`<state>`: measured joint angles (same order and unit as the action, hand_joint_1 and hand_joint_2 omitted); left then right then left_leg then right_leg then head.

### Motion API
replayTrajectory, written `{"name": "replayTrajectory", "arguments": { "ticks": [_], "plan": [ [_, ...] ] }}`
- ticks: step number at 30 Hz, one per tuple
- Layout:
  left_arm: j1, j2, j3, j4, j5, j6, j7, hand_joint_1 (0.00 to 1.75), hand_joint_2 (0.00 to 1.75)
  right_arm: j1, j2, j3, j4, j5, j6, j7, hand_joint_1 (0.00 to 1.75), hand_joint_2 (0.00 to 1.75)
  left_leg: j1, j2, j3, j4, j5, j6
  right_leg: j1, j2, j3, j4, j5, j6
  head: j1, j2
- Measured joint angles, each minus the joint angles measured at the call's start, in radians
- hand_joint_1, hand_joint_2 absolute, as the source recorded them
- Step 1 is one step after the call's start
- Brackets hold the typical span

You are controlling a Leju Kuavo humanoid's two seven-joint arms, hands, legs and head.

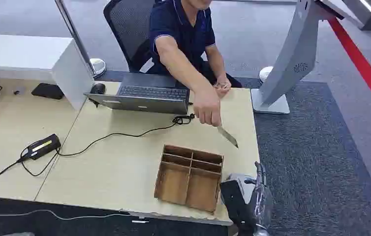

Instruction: Pass the card to the sensor for recognition and then transmit it.

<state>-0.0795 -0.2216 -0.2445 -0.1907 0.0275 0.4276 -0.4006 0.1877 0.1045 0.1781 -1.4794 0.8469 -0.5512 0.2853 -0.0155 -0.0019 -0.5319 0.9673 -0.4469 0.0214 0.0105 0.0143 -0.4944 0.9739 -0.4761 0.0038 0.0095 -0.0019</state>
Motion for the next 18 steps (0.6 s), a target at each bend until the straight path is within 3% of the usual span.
{"name": "replayTrajectory", "arguments": {
  "ticks": [18],
  "plan": [
    [0.000, 0.000, 0.002, 0.000, 0.000, -0.002, 0.000, 0.00, 0.00, -0.010, -0.003, 0.014, -0.034, -0.017, 0.021, -0.024, 0.00, 1.75, 0.000, 0.000, 0.000, 0.000, 0.000, 0.000, 0.000, 0.000, 0.000, 0.000, 0.000, 0.000, 0.000, 0.000]
  ]
}}
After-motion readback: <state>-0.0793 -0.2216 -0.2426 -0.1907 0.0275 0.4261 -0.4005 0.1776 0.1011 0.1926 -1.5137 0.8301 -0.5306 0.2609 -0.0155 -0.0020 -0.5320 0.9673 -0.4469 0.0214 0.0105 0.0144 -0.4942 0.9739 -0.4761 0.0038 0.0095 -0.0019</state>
